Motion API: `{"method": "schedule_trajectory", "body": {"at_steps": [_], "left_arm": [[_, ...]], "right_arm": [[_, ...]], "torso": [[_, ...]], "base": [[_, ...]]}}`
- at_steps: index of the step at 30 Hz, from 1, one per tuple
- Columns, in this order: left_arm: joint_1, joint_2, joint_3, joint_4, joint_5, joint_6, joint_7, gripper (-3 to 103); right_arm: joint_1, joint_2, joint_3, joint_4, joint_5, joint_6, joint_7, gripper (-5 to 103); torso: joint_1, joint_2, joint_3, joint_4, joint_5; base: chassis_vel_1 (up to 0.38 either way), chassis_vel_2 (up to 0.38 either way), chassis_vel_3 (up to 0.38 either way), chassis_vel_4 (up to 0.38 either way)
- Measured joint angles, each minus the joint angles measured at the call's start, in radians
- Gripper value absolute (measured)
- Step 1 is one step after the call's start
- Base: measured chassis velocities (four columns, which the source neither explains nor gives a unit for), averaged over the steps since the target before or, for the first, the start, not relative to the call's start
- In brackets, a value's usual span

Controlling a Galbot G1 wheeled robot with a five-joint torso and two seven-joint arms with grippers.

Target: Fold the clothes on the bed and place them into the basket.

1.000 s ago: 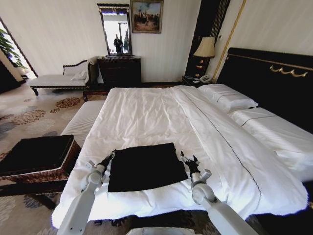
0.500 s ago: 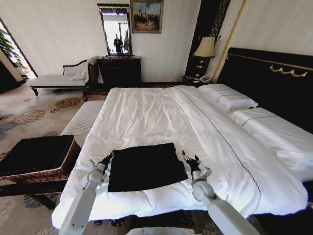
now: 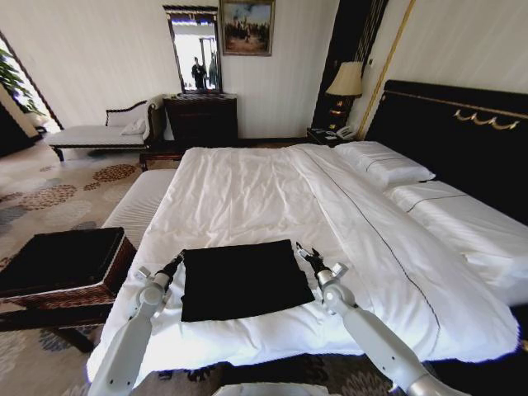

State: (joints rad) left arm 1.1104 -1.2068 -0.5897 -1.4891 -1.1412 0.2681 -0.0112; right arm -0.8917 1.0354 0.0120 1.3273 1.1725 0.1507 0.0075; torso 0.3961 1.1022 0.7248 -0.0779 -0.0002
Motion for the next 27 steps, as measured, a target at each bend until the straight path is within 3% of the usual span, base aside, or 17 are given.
{"method": "schedule_trajectory", "body": {"at_steps": [6, 14, 15, 17, 24, 27], "left_arm": [[0.007, 0.002, 0.008, -0.007, 0.008, -0.001, -0.001, 0], [0.007, -0.001, 0.015, -0.013, 0.014, -0.002, -0.001, 0], [0.007, 0.0, 0.015, -0.014, 0.014, -0.002, -0.001, 0], [0.007, 0.0, 0.016, -0.014, 0.014, -0.002, -0.001, 0], [0.006, -0.006, 0.018, -0.017, 0.016, -0.002, -0.001, 0], [0.007, -0.01, 0.019, -0.019, 0.019, -0.002, -0.001, 0]], "right_arm": [[0.065, 0.023, -0.056, -0.049, 0.083, -0.036, -0.062, 100], [0.129, 0.052, -0.106, -0.105, 0.096, -0.04, -0.066, 101], [0.13, 0.052, -0.109, -0.106, 0.096, -0.04, -0.065, 96], [0.13, 0.052, -0.114, -0.108, 0.094, -0.04, -0.063, 96], [0.12, 0.052, -0.119, -0.115, 0.086, -0.036, -0.06, 64], [0.115, 0.052, -0.119, -0.114, 0.085, -0.028, -0.064, 58]], "torso": [[0.0, 0.0, 0.0, 0.0002, 0.0003], [0.0, 0.0, 0.0, 0.0003, 0.0002], [0.0, 0.0, 0.0, 0.0001, 0.0002], [0.0, 0.0, 0.0, 0.0, 0.0002], [0.0, 0.0, 0.0, 0.0, 0.0001], [0.0, 0.0, 0.0, 0.0, 0.0002]], "base": [[0.0, 0.0, 0.0, 0.0], [0.0, 0.0, 0.0, 0.0], [0.0, 0.0, 0.0, 0.0], [0.0, 0.0, 0.0, 0.0], [0.0, 0.0, 0.0, 0.0], [0.0, 0.0, 0.0, 0.0]]}}
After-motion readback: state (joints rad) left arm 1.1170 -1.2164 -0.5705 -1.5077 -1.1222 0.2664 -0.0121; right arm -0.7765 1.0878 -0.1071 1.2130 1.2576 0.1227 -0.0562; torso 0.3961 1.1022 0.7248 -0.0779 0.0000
